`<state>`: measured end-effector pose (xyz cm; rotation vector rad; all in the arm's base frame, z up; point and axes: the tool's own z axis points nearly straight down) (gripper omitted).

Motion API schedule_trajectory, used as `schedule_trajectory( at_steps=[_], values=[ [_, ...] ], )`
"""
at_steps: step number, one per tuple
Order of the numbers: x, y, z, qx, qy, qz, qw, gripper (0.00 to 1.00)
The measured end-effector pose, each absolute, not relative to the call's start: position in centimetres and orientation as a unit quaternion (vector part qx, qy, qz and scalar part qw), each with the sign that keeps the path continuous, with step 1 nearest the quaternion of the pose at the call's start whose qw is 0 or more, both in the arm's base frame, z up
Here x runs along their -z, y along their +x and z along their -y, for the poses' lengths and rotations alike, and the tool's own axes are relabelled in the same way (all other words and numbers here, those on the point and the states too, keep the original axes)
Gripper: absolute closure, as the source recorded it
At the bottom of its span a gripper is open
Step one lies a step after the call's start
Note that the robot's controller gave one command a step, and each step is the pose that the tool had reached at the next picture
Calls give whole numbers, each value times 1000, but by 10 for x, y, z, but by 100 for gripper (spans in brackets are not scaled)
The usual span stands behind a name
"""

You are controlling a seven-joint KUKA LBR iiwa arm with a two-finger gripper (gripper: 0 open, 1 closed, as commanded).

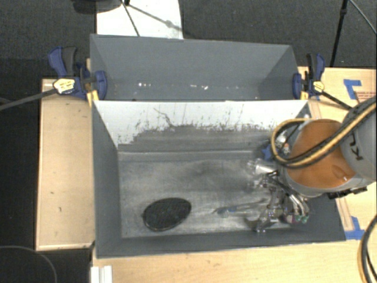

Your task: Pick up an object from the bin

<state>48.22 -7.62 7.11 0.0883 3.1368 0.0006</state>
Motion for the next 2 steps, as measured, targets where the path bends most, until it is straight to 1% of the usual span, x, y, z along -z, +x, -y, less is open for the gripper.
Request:
schedule_trajectory(
  at_steps=[1,2],
  values=[
    [-73,485,76,1,25,-1000,6,100],
    [-255,492,85,1,-24,-1000,5,100]
  ],
)
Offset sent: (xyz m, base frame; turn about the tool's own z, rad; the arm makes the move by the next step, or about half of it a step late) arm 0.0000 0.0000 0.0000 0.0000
